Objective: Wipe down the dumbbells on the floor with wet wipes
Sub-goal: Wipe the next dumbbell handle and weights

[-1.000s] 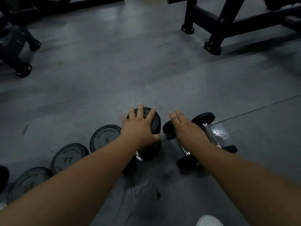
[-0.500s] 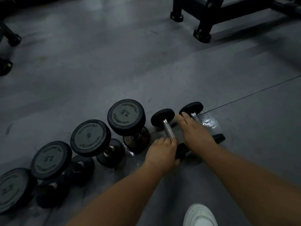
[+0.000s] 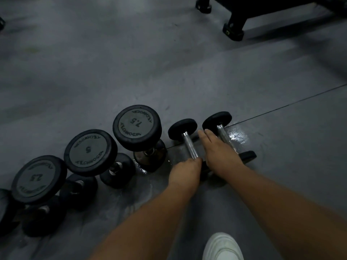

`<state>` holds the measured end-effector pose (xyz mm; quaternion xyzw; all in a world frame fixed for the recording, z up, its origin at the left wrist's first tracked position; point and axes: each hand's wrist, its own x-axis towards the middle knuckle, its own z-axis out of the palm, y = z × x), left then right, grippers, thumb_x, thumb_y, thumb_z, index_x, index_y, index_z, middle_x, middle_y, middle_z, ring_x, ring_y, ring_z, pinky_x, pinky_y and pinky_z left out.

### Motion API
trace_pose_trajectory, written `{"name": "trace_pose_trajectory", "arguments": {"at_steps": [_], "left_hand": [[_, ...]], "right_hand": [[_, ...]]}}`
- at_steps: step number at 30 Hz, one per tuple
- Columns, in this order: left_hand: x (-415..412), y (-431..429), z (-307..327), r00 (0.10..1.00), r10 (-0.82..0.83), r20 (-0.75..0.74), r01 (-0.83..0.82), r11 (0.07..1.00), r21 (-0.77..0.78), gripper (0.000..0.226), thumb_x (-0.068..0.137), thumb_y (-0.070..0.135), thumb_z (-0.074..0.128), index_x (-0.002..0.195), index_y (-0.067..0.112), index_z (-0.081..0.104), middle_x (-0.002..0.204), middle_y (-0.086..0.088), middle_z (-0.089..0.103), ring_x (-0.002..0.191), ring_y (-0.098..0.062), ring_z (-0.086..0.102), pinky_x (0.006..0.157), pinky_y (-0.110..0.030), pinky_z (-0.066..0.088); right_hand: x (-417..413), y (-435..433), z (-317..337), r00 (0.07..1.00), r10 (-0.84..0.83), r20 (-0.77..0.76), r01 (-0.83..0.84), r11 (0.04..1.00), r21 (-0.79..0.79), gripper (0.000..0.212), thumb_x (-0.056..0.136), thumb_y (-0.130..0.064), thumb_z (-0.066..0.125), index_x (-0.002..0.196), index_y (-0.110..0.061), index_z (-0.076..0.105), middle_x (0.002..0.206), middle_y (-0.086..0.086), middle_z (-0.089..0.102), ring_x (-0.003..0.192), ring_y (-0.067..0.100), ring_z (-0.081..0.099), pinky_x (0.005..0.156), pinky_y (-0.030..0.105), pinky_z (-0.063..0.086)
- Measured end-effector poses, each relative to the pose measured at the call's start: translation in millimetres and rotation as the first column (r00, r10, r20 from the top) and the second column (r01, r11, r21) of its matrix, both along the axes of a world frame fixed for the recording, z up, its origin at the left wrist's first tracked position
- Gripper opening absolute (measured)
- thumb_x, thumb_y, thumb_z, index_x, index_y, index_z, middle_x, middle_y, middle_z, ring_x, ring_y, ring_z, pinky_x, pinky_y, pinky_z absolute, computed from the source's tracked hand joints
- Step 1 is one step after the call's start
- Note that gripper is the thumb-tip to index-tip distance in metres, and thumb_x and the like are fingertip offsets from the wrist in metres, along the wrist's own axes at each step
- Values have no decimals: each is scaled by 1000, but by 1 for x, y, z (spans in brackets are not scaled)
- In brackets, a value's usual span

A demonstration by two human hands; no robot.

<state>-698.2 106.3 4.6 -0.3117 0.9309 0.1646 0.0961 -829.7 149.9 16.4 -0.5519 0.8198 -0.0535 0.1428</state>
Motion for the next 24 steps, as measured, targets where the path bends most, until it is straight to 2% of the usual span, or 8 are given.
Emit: {"name": "trace_pose_trajectory", "arguments": {"at_steps": [6,10,13,15,18,21,24], "left_hand": [[1,2,-1,1000,8,-10,-8,1000,12,32,96,19,49,128,17,46,118,-12,59,103,-37,63,75,-42,48],[6,1,-6,1000,8,-5,-8,1000,6,38,95,17,50,132,19,43,118,-12,59,102,-38,63,75,-42,49],[18,-1,-12,1000,8,1,-8,1000,-10,44,93,14,51,135,21,42,119,-11,59,101,-37,63,74,-41,49],[29,1,-12,1000,-22,18,23,999,-30,49,93,14,50,139,23,39,120,-11,58,102,-37,63,75,-41,48],[55,6,-5,994,-66,87,69,997,-34,58,92,10,48,146,24,32,121,-12,57,105,-38,62,77,-40,47],[95,15,7,982,-111,150,113,994,-1,42,94,12,46,135,21,43,121,-12,56,108,-38,60,81,-42,48],[149,26,19,960,-178,218,178,984,21,37,96,11,44,133,17,46,123,-12,55,111,-38,58,83,-42,47]], "right_hand": [[7,-4,-3,1000,17,19,-17,1000,-12,79,86,-5,49,153,-20,9,157,1,13,134,27,39,99,41,44],[9,-5,-2,999,30,34,-33,996,84,74,88,-6,47,152,-20,12,155,5,21,127,31,46,95,43,46],[14,-6,4,996,49,76,-60,987,151,46,90,-12,47,133,-20,35,128,12,51,107,35,59,84,42,49],[25,-6,9,991,127,46,-133,972,191,32,90,-15,49,120,-19,40,113,12,57,99,34,60,75,38,47],[48,-6,18,968,251,-19,-240,943,232,28,88,-17,52,114,-20,43,106,10,61,94,31,61,70,36,45],[70,-10,29,930,362,-69,-323,889,324,27,89,-16,52,114,-24,52,112,7,59,98,31,61,72,34,46],[98,-12,40,882,458,-109,-387,838,385,23,89,-20,56,111,-22,61,119,5,46,98,32,59,68,34,43]]}}
